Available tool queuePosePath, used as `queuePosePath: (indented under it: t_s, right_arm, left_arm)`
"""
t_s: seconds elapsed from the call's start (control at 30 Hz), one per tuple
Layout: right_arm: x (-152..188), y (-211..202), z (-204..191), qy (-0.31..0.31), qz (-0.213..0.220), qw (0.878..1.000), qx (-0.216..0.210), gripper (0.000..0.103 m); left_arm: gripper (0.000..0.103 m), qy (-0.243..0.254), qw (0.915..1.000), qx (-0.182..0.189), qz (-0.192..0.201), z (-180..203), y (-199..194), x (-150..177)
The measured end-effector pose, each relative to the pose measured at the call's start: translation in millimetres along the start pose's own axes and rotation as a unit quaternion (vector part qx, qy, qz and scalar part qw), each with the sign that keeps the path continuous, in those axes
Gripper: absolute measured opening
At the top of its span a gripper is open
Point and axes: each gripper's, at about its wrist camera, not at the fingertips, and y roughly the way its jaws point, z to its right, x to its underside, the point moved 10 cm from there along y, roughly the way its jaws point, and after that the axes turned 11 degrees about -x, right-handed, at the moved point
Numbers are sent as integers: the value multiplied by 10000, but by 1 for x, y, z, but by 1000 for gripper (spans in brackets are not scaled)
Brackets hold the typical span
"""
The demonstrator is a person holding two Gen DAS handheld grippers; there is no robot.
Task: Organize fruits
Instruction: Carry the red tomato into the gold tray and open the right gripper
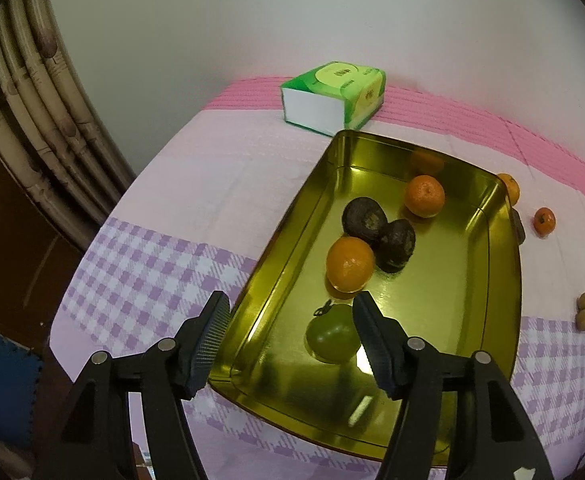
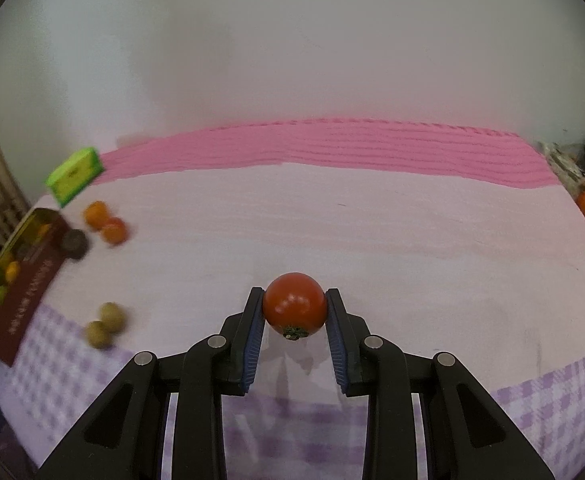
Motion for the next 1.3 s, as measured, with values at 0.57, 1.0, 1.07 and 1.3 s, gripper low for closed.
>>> queuePosePath:
  t_s: [0.57,1.0,1.07,1.3]
  right_arm:
    - [-26,33,-278,-1905,-349,9604,-2001,31]
    - [-9,94,-347,-2156,-878,9442,-2330,31]
    - [-8,100,-352,-2188,-920,9431,-2326,31]
    - [-4,116,-361,-2203,-1051,9417,-2316,31]
  left_arm:
    - [67,-322,9993,-157,57,-31,-9,-13]
    - [69,-475,9982,-362,15,-49,-1,-14]
    - [69,-478,9982,-369,-2,-49,0,-13]
    - [69,-524,9979,-364,-100,-52,5,-11]
